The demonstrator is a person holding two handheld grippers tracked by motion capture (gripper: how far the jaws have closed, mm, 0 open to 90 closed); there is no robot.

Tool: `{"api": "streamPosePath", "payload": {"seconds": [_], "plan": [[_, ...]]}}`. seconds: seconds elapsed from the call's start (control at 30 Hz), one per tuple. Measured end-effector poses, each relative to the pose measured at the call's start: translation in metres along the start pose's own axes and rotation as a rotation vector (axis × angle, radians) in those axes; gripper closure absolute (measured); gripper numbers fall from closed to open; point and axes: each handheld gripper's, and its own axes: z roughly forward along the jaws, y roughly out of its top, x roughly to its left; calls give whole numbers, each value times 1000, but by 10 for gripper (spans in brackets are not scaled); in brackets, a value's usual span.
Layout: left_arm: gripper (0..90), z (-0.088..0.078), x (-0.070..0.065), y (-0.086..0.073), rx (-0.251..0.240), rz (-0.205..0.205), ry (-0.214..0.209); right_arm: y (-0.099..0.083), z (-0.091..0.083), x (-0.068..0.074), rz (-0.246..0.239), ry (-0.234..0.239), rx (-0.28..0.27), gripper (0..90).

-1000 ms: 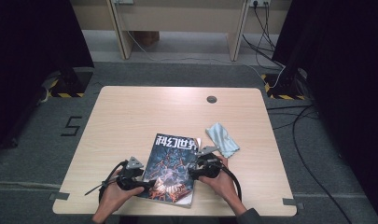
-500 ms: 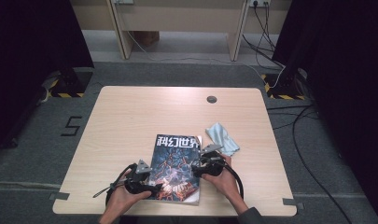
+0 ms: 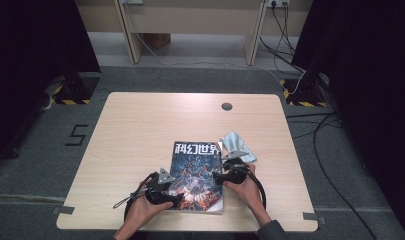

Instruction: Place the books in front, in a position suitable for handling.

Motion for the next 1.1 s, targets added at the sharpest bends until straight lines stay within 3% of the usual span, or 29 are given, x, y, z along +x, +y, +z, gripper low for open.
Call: {"api": "streamPosePath", "payload": {"seconds": [0.27,0.9,1.0,1.1], "plan": [[265,2,-1,1,-6,-1,3,3,2,-1,-21,-10,-4,314],[269,0,0,-2,-26,9,-5,4,3,-2,-10,4,-1,321],[289,-4,6,-3,-64,-30,-30,6,0,-5,-20,11,-1,329],[274,-14,13,-5,-113,-70,-48,10,-8,-14,-3,3,-48,347]]}}
